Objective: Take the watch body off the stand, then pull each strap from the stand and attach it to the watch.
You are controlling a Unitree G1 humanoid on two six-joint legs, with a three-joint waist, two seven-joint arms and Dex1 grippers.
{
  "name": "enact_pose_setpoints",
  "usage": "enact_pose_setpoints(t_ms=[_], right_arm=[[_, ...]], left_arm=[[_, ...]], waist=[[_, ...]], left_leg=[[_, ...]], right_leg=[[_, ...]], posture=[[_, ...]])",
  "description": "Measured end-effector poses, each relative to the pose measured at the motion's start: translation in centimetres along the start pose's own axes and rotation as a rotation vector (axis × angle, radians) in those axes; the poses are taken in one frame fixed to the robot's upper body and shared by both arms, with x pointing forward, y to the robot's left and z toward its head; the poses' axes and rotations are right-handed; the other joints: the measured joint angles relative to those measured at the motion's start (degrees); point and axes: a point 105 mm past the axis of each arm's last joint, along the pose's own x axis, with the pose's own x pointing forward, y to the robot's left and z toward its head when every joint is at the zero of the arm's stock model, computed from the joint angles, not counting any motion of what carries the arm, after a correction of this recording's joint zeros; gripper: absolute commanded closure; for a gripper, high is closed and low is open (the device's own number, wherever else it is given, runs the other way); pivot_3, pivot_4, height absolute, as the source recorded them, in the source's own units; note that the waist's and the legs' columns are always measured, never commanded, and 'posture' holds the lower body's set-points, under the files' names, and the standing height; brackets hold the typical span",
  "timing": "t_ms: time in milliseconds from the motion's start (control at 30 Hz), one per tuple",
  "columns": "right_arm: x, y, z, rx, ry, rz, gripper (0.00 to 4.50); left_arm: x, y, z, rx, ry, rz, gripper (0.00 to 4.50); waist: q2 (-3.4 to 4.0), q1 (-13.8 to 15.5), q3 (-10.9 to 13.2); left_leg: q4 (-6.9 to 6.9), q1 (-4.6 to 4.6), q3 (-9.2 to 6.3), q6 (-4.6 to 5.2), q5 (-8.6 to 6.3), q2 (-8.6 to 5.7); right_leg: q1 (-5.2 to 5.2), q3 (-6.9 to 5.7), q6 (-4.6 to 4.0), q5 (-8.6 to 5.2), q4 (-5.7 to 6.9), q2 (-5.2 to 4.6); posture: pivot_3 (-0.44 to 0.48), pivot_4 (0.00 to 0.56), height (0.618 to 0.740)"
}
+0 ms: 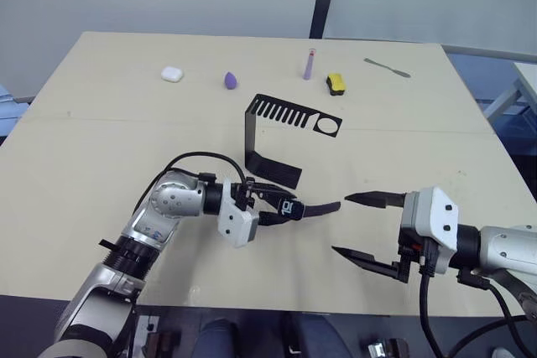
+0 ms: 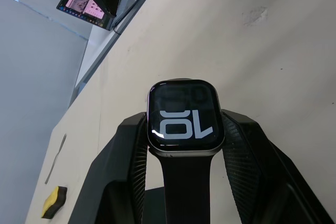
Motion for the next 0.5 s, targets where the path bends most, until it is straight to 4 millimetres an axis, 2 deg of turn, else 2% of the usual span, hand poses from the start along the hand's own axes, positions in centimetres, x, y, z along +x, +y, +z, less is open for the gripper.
enact_pose_setpoints(t_ms=[67,200,300,400,500], right_arm=[[0.0,-0.1,-0.2,0.002,0.007,-0.004,0.05],[0.0,0.0,-0.3,0.004,0.007,-0.005,0.05],[-0.1,0.3,-0.7,0.023,0.016,-0.001,0.05],[-0.1,0.5,-1.1,0.037,0.028,0.001,0.05],[-0.1,0.9,-1.6,0.059,0.042,0.009,0.05]], left_arm=[[-0.1,0.3,-0.2,-0.058,-0.002,0.017,2.92],[-0.1,0.5,-0.9,-0.435,0.006,0.001,2.92],[0.0,-0.3,-1.3,-0.688,0.028,-0.055,2.92],[-0.2,-1.7,-1.6,-0.832,0.087,-0.138,2.92],[0.4,-3.1,-1.6,-0.844,0.134,-0.212,2.92]], waist=[[0.0,-0.02,0.0],[0.0,-0.11,0.0],[0.0,-0.11,0.0],[0.0,-0.15,0.0],[0.0,-0.04,0.0]], left_leg=[[0.0,0.0,0.01,0.0,0.0,0.0],[0.02,0.01,0.02,-0.01,0.01,0.02],[0.03,0.0,0.02,-0.01,0.01,0.01],[0.03,0.01,0.02,-0.02,0.01,0.01],[0.04,0.02,0.01,-0.02,0.01,0.0]], right_leg=[[0.0,0.0,0.0,0.0,0.03,0.0],[-0.02,0.0,0.0,-0.01,0.1,0.02],[-0.01,0.0,0.01,-0.01,0.09,0.02],[-0.02,0.01,0.0,-0.01,0.09,0.03],[0.01,0.01,0.0,-0.01,0.05,0.01]], posture=[[0.0,0.15,0.74],[0.0,0.15,0.74],[0.0,0.15,0.74],[0.0,0.15,0.74],[0.0,0.15,0.74]])
